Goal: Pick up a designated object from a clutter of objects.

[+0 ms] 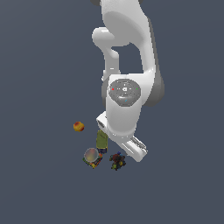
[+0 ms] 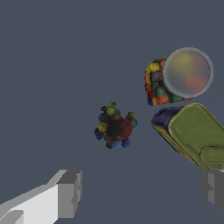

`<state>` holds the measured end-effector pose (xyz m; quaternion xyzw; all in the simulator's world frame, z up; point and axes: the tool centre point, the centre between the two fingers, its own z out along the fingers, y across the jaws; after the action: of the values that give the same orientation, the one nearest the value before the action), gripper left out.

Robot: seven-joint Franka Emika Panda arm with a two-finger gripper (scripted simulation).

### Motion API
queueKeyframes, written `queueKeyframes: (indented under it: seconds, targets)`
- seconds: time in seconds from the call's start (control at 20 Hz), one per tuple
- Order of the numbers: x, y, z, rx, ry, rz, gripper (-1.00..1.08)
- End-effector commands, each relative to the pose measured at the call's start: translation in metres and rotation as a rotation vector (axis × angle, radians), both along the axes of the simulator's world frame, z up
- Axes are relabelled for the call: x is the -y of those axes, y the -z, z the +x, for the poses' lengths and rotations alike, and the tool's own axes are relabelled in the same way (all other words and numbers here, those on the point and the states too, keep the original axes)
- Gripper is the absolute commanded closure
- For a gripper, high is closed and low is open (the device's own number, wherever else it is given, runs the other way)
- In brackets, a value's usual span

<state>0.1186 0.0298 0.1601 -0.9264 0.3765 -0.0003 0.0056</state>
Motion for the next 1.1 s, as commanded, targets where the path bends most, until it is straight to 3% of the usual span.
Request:
queueKeyframes:
  seconds: [0.0, 0.55, 1.05]
  targets:
    - [0.001, 0.015, 0.006, -0.002, 0.071, -0.001, -0.92]
    - [0.004, 0.067, 0.021, -0.006, 0.294, -0.007, -0.92]
    - [0.004, 0.08, 0.024, -0.007, 0.346, -0.009, -0.92]
